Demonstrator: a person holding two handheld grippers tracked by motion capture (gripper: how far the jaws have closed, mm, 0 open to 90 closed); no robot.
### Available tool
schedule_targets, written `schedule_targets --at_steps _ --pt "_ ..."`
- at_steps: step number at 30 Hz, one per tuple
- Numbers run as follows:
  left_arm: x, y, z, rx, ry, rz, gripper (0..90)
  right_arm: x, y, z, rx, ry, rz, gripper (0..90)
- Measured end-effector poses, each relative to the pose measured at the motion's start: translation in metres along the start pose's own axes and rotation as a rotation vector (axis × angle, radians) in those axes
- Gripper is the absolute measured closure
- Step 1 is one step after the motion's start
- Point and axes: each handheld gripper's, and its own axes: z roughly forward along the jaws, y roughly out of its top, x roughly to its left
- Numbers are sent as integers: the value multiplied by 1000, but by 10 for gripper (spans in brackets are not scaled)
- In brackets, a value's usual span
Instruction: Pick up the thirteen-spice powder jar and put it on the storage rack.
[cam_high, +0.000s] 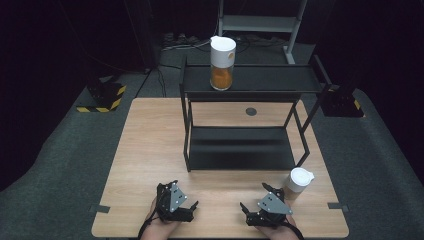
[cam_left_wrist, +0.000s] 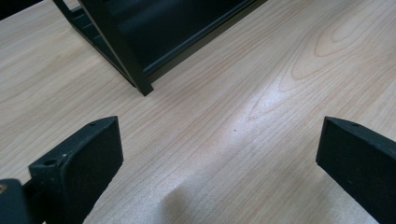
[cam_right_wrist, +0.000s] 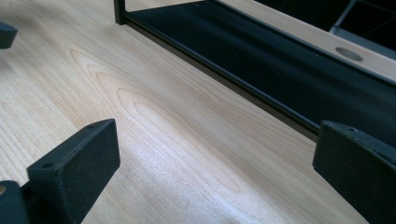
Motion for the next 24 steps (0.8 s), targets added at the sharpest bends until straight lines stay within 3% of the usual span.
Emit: schedule_targets --at_steps 4,10,16,24 --pt "1 -3 -2 -15 11 -32 8 1 1 -2 -27 4 -17 0" --pt "2 -3 -1 -15 1 -15 8 4 5 -9 -66 32 -25 0" --pt "-2 -2 -1 -11 7 13 8 6 12 -17 -94 29 -40 0" --pt "0 -1 -1 -8 2 2 8 3 18 -33 -145 15 -27 0"
